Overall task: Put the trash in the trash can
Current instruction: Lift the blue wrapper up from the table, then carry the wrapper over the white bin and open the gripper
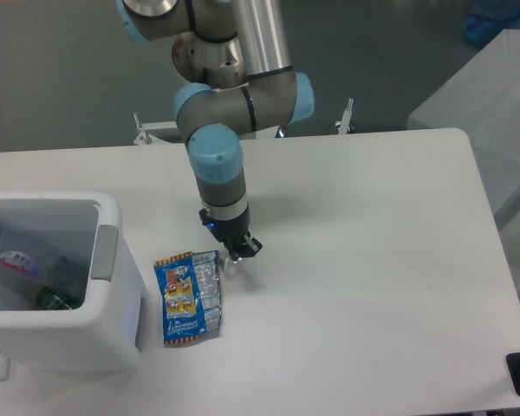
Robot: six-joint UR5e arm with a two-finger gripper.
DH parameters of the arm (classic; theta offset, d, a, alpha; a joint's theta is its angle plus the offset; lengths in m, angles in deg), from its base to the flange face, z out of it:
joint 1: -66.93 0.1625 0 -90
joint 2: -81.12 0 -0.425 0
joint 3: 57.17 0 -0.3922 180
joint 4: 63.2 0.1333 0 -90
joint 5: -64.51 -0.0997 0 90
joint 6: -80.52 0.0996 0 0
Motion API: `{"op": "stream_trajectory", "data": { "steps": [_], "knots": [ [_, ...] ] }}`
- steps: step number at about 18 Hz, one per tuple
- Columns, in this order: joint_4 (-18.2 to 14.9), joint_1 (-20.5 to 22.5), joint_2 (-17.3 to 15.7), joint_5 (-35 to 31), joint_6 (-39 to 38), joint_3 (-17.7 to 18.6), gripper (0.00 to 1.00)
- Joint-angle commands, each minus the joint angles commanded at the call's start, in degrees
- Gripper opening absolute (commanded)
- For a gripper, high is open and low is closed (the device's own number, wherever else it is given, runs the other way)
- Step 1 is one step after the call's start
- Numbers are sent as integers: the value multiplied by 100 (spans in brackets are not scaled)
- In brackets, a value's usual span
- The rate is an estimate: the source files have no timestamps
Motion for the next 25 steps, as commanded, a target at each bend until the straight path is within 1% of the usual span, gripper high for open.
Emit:
{"op": "stream_trajectory", "data": {
  "steps": [2, 5, 8, 10, 14, 17, 21, 23, 25],
  "knots": [
    [-9, 96, -123, 227, -387, -255, 0],
    [0, 368, -351, 1017, -1037, -563, 0],
    [26, 553, -588, 1511, -1608, -783, 0],
    [70, 580, -738, 1643, -2196, -923, 0],
    [70, 571, -984, 1863, -3444, -1389, 0],
    [79, 571, -1212, 1986, -4306, -1626, 0],
    [79, 580, -1397, 2302, -4870, -2039, 0],
    [79, 563, -1555, 2373, -5055, -2137, 0],
    [79, 510, -1809, 2382, -5204, -2137, 0]
  ]
}}
